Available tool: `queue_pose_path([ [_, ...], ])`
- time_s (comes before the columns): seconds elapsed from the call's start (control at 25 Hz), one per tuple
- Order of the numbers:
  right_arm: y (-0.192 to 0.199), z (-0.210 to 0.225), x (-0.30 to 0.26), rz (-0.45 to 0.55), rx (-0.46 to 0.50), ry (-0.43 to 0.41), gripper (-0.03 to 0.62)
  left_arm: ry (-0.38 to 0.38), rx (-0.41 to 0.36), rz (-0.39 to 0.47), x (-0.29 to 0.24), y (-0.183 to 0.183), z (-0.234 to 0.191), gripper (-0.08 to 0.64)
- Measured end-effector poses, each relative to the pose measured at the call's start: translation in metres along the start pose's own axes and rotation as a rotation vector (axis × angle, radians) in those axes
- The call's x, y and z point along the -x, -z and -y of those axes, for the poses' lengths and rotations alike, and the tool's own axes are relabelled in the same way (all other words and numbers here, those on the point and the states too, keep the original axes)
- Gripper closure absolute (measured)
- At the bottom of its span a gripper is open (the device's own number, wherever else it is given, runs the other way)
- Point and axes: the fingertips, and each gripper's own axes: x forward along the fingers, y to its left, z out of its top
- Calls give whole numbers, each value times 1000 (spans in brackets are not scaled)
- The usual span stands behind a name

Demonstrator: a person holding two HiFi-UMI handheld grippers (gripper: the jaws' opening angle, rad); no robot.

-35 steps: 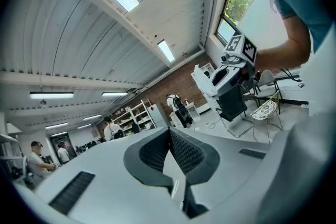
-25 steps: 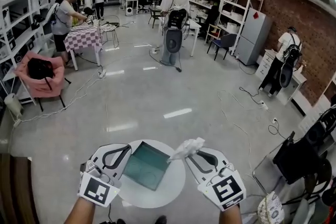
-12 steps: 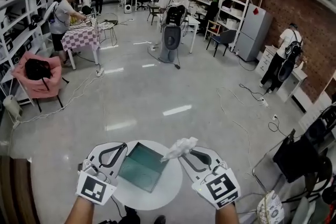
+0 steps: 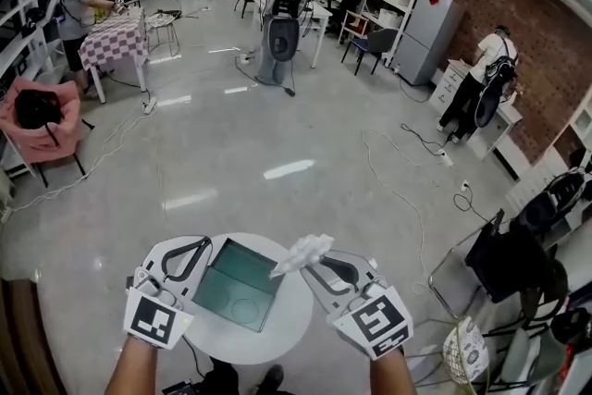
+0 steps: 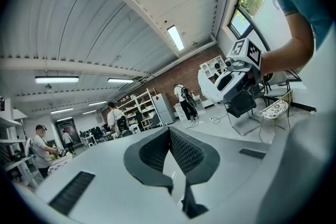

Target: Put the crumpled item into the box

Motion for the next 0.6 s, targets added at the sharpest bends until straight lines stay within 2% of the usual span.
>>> queue_pose_path([
  [0.6, 91, -35, -205, -122, -105, -117, 489, 31, 59, -95, -17, 180, -65, 541],
])
